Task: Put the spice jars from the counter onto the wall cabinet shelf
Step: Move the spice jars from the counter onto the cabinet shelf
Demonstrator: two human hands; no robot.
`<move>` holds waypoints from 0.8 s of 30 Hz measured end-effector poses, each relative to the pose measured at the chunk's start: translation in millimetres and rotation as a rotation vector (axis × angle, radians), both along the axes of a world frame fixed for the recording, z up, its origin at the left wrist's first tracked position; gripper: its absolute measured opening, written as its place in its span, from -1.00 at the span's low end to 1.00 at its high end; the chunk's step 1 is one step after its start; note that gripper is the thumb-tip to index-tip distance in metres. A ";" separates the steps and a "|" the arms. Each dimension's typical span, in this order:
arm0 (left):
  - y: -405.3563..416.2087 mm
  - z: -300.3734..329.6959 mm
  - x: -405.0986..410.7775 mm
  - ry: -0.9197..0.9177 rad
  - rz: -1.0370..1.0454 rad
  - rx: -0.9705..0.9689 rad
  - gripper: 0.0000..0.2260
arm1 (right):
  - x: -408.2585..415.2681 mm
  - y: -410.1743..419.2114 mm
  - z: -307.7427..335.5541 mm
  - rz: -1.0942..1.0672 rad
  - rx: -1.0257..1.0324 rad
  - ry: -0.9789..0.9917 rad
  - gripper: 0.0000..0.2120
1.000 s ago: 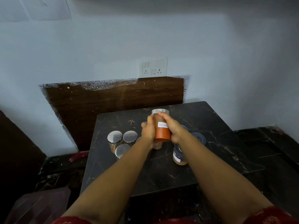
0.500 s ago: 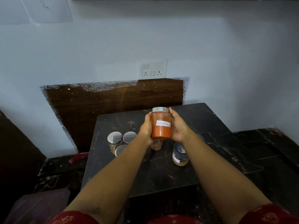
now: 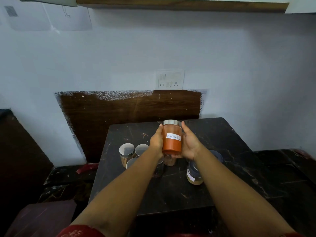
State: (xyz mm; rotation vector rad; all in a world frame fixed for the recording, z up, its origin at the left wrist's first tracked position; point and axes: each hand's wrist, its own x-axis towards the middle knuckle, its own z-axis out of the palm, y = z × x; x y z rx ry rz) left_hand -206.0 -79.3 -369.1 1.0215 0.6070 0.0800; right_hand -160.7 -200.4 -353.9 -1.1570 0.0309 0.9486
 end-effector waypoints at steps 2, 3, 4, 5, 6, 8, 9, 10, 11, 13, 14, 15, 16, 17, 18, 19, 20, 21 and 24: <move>11.0 -3.9 3.0 0.021 0.061 0.014 -0.67 | -3.9 5.3 -4.5 0.103 -0.057 -0.060 -0.41; 15.3 -4.3 4.4 0.028 0.083 0.021 -0.66 | -5.3 8.5 -5.1 0.121 -0.089 -0.117 -0.37; 18.2 -3.8 5.4 0.033 0.088 0.033 -0.60 | -7.4 12.0 -2.4 0.109 -0.122 -0.172 -0.31; 20.6 -2.5 6.7 0.033 0.083 0.053 -0.53 | -8.4 16.6 1.4 0.084 -0.147 -0.213 -0.25; 23.4 1.3 8.5 0.026 0.081 0.082 -0.49 | -8.4 22.2 7.8 0.067 -0.149 -0.240 -0.21; 34.6 11.4 18.3 -0.008 0.084 0.178 -0.47 | -5.2 37.3 22.4 0.038 -0.131 -0.277 -0.18; 42.9 22.3 22.8 -0.020 0.083 0.246 -0.45 | -2.8 46.9 32.5 0.018 -0.120 -0.303 -0.18; 53.8 32.7 28.4 -0.021 0.084 0.317 -0.41 | -0.8 57.8 42.6 -0.010 -0.111 -0.327 -0.19; 66.4 47.6 34.4 -0.048 0.088 0.373 -0.36 | 3.7 70.9 54.5 -0.043 -0.103 -0.356 -0.20; 91.4 77.3 44.4 -0.104 0.075 0.460 -0.36 | 10.0 95.8 78.9 -0.100 -0.076 -0.416 -0.19; 104.7 100.4 47.5 -0.146 0.069 0.513 -0.40 | 15.2 109.8 95.7 -0.124 -0.052 -0.453 -0.18; 111.9 119.1 48.0 -0.176 0.060 0.584 -0.44 | 18.7 118.4 107.1 -0.147 -0.029 -0.471 -0.19; 119.7 141.0 48.7 -0.212 0.054 0.661 -0.46 | 23.9 127.8 122.4 -0.168 -0.004 -0.497 -0.20; 127.7 161.7 49.3 -0.247 0.057 0.742 -0.47 | 29.6 137.0 136.9 -0.183 0.020 -0.529 -0.22; 134.8 181.3 50.1 -0.276 0.063 0.820 -0.48 | 34.0 144.9 152.6 -0.195 0.039 -0.571 -0.23; 142.3 198.9 52.2 -0.309 0.070 0.886 -0.49 | 38.7 152.9 167.7 -0.209 0.048 -0.625 -0.24; 149.9 215.3 55.2 -0.331 0.068 0.927 -0.50 | 43.5 160.8 182.4 -0.234 0.042 -0.698 -0.24; 157.4 231.4 57.9 -0.364 0.071 0.951 -0.51 | 48.4 169.0 197.2 -0.263 0.022 -0.782 -0.23; 176.6 272.1 65.0 -0.474 0.158 0.974 -0.55 | 60.1 189.2 240.0 -0.338 -0.064 -1.034 -0.22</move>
